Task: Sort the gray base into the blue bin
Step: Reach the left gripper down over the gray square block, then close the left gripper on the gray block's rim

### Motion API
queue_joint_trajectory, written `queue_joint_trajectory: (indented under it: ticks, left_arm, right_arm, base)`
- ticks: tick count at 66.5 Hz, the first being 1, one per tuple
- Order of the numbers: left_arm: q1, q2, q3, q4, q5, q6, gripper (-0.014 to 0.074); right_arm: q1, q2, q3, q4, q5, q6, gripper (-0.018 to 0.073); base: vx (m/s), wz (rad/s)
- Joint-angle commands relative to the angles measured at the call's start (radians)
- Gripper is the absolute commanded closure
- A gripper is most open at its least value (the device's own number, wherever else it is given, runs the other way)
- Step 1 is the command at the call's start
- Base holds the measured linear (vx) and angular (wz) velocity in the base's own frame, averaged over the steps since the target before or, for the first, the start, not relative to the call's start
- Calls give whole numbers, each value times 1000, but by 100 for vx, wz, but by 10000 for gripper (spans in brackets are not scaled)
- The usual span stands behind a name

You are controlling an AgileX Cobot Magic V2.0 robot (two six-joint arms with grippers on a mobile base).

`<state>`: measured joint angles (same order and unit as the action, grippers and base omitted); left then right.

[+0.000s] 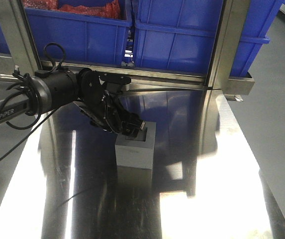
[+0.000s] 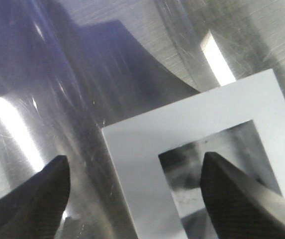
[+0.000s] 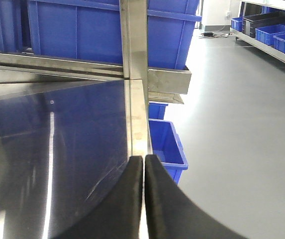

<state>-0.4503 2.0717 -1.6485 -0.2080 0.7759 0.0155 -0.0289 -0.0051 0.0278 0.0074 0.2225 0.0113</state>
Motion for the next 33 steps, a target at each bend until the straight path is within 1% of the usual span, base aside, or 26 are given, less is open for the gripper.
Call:
queue_joint_trajectory:
  ticks: [1,11,24,29,33]
  left_arm:
    - [-6,-39,-31,-12,-9,-5,59]
    - [-6,-17,-31,-11,17,-5,59]
    - [-6,-17,-31,-10,18,-5,64]
    - [-6,-17,-31,-4,20,-3,97]
    - [-6,-17,-31,-4,21,-3,157]
  right_arm:
    - [-2,18,2,-7,-72,-11,564]
    - [-2,18,2,-7,-72,-11,564]
    - [-2,18,2,-7,-72,-11,564]
    - [-2,18,2,-7,-72,-11,564]
    - [-2,18,2,-7,-72,-11,564]
  base:
    - [0,0]
    - [0,0]
    - [0,0]
    - [0,0]
    - [0,0]
